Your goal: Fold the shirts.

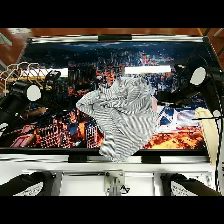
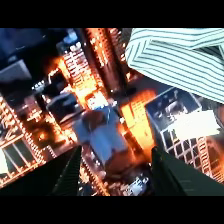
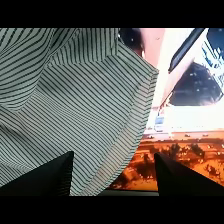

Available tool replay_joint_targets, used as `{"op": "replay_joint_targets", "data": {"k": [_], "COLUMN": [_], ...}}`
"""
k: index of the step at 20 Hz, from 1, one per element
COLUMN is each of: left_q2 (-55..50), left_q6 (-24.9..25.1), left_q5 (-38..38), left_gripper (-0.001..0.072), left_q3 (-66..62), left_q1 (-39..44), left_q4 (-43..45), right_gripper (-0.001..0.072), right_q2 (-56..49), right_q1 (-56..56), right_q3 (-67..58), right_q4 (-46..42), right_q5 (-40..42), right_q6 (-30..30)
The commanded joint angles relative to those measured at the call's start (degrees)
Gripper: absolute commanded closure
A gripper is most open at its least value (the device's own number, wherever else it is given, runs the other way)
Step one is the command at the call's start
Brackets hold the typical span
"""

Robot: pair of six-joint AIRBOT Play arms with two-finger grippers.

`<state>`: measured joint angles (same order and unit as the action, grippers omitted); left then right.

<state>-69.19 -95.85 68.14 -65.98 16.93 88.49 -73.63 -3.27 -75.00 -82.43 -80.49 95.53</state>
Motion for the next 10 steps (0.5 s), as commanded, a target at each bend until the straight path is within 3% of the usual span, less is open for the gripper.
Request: {"op": "replay_joint_targets", "data": {"k": [1, 10], "left_q2": [0.0, -0.2], "left_q6": [0.0, 0.0], "left_q5": [0.0, -2.6], "left_gripper": [0.0162, 0.0163], "left_q3": [0.0, 0.0], "left_q1": [0.0, 0.0], "left_q4": [0.0, 0.0], "right_gripper": [0.0087, 0.0087], "right_q2": [0.0, 0.0], "right_q1": [0.0, 0.0], "right_q3": [0.0, 0.0], "right_q4": [0.0, 0.0], "right_q5": [0.0, 0.0], "right_q6": [0.0, 0.0]}}
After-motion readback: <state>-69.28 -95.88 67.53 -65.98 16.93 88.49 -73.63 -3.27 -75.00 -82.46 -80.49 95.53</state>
